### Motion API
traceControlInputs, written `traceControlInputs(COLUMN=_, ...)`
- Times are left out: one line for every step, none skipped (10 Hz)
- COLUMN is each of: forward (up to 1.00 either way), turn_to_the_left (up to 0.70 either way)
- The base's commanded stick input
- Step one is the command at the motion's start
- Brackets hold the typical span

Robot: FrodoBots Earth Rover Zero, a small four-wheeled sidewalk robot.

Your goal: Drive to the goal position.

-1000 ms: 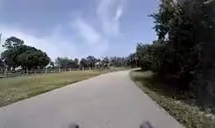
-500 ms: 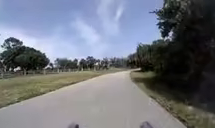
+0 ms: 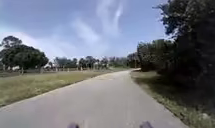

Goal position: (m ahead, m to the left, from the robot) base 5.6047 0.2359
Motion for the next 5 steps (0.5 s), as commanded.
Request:
traceControlInputs(forward=0.70, turn_to_the_left=0.00)
traceControlInputs(forward=0.70, turn_to_the_left=0.00)
traceControlInputs(forward=0.70, turn_to_the_left=0.00)
traceControlInputs(forward=0.70, turn_to_the_left=0.00)
traceControlInputs(forward=0.70, turn_to_the_left=0.00)
